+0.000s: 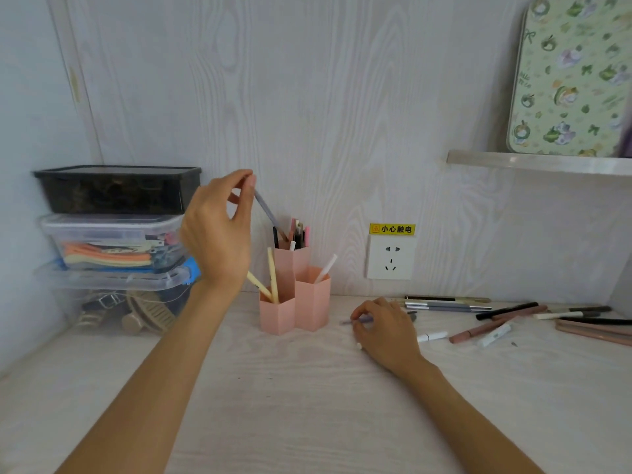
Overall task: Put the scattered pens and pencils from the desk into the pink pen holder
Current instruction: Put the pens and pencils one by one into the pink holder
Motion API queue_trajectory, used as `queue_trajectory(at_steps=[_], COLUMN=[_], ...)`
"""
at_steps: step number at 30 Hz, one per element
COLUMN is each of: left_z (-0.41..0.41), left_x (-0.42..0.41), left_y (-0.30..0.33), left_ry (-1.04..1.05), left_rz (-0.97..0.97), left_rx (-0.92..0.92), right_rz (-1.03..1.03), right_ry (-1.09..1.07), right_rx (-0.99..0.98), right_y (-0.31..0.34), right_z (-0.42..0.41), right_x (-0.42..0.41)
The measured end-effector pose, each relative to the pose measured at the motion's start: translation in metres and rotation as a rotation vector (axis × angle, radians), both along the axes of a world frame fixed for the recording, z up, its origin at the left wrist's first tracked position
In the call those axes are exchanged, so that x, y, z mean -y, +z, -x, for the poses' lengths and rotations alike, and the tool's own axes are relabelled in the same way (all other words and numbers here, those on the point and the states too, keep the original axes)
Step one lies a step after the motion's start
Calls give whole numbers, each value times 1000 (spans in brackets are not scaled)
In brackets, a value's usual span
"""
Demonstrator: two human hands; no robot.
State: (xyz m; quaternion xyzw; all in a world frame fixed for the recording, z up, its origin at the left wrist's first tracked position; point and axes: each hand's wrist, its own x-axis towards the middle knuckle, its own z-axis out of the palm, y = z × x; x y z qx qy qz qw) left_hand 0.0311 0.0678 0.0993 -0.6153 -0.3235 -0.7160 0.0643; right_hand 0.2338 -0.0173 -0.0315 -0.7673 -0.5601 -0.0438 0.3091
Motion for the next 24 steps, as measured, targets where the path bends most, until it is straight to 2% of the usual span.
queue_trajectory(at_steps=[3, 7, 9, 11, 13, 14, 17, 20, 22, 24], left_z=[-10, -19, -18, -17, -16, -17, -25, -34, -38, -45], left_x=[-14, -26, -20, -1, 26, 41, 67, 66, 63, 61], left_y=[-6, -32, -37, -42, -52, -58, -81, -97, -99, -100], left_ry=[-2, 97, 120, 105, 17, -38, -188, -352, -441, -466], left_rz=[151, 366, 348, 280, 194, 189, 455, 734, 877, 913], left_rx=[-215, -583, -578, -425, -296, -313, -594, -871, -989, -1079], right_rz=[-4, -2, -8, -14, 7, 34, 94, 59, -1, -165], right_ry=[7, 13, 22, 46, 83, 97, 132, 154, 158, 163], right_rx=[-1, -17, -26, -38, -34, -14, 20, -48, -123, -292], right_y=[1, 2, 4, 5, 6, 7, 8, 8, 8, 16], right_z=[1, 1, 2, 3, 3, 2, -3, -8, -12, -14], right_x=[1, 1, 0, 1, 1, 1, -1, -1, -1, 0])
